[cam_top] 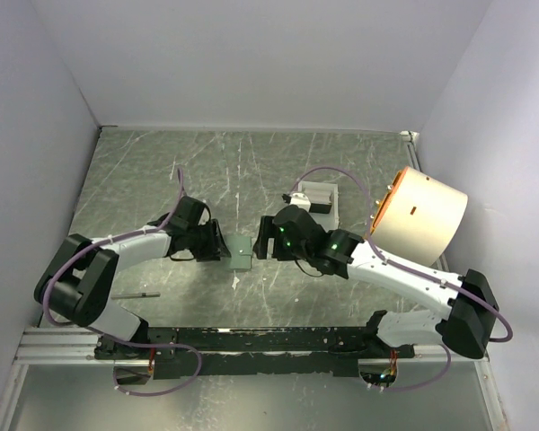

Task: Put the credit cards into the card holder
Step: Open the card holder at the center of the board.

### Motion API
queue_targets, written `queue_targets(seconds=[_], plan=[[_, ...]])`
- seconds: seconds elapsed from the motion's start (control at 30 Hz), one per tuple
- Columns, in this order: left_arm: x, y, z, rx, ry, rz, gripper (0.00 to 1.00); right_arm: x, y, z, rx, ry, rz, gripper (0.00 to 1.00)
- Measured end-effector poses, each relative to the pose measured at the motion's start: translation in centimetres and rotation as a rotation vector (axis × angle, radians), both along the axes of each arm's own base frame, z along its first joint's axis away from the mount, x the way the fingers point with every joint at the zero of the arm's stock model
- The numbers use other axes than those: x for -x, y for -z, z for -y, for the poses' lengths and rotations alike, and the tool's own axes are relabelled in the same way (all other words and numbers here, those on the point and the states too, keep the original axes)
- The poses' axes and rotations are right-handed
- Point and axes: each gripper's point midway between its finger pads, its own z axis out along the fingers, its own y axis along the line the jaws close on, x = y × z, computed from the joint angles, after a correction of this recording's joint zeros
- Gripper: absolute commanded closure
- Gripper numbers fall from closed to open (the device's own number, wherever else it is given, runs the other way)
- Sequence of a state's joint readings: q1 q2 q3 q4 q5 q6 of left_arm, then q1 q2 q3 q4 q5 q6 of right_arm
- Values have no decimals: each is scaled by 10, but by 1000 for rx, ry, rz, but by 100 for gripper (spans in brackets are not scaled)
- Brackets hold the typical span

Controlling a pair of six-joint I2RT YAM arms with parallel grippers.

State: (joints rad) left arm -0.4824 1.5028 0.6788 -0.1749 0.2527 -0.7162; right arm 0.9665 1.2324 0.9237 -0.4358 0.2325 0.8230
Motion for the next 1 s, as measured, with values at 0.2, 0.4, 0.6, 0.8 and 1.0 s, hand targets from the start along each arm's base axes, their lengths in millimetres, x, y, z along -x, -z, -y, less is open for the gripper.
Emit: queue_targets(seconds=[0.2,0.4,0.6,0.8,1.0], plan=[[-7,2,8,34,-8,17,66,-2,3,-3,11,-3,-2,23],[-4,4,10,55,-5,17,91,-2,8,-7,13,-7,-13,25],[6,-11,12,108,19,46,93,-2,19,-17,25,-16,-50,35],[16,-32,16,170,40,88,93,2,41,-33,41,-51,-101,50],[20,-49,19,222,45,119,93,-4,57,-47,60,-60,-124,61]])
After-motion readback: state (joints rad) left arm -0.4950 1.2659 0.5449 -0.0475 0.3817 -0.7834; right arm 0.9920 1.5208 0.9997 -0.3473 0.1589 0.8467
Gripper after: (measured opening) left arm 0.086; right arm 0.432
